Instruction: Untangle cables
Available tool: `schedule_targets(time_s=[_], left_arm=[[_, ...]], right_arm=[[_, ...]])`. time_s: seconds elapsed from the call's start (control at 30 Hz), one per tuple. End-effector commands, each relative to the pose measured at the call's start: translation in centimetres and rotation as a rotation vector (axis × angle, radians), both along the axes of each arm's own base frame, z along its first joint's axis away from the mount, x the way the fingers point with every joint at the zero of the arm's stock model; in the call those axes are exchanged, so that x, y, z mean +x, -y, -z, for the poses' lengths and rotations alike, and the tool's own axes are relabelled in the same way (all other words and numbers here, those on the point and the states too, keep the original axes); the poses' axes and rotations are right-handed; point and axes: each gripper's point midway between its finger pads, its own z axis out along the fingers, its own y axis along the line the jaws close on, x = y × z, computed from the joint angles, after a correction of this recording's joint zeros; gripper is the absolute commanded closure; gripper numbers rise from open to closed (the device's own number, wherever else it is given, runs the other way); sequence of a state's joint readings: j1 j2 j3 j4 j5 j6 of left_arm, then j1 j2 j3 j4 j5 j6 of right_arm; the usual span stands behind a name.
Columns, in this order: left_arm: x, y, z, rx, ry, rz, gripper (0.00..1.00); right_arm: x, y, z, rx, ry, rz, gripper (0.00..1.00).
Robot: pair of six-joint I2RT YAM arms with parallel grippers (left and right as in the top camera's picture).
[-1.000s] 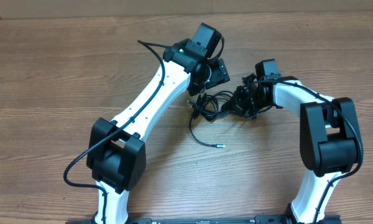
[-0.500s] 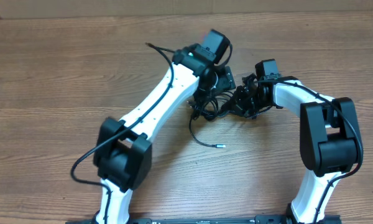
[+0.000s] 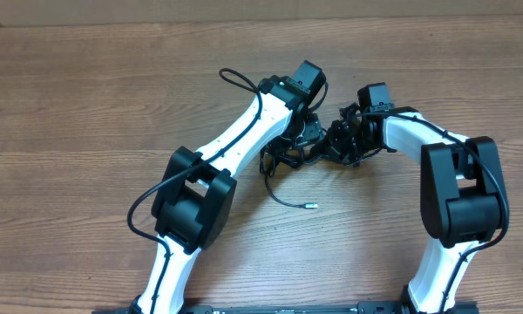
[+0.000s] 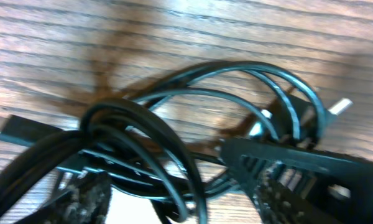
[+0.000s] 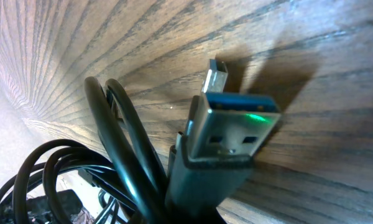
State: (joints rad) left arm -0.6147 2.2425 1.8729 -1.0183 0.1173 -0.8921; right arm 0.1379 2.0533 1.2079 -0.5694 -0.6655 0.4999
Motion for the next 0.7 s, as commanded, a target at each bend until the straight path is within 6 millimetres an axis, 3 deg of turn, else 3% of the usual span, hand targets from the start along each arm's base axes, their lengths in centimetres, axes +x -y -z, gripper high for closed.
schedule_targets(time_s=[0.0,0.23,0.3,0.33,0.4,0.43,0.53,0.67], left_arm=[[0.6,-1.3,1.7,0.076,0.005,-0.022,0.33],[0.3,-1.0,3.5,0.079,-0.028,-0.017,0.37],[0.2,-1.0,4.2,0.082,-0.039,-0.016,0.42],[0.3,-1.0,4.4,0.083,-0.039,-0.016,0.49],[0.4,-1.0,4.4,0.082,-0.037,-0.013,0.85],[0.4,-1.1,4.3,0.082,-0.035,-0.003,0.96],[0.7,-1.4,3.4,0.064,-0.033,0.051,0.96],[1.4,-1.0,0.6,-0.043,0.003,0.267,0.96]], right_arm=[[-0.3,0.6,0.7,-0.022,-0.014,0.01,0.96],[-0.3,0.5,0.7,-0.022,-0.015,0.01,0.96],[-0.3,0.6,0.7,-0.022,-0.016,0.01,0.96],[-0.3,0.6,0.7,-0.022,-0.017,0.01,0.96],[-0.3,0.6,0.7,-0.022,-0.018,0.01,0.96],[-0.3,0.6,0.7,-0.022,-0.018,0.01,0.96],[-0.3,0.6,0.7,-0.022,-0.018,0.01,0.96],[-0.3,0.6,0.7,-0.024,-0.015,0.007,0.96]])
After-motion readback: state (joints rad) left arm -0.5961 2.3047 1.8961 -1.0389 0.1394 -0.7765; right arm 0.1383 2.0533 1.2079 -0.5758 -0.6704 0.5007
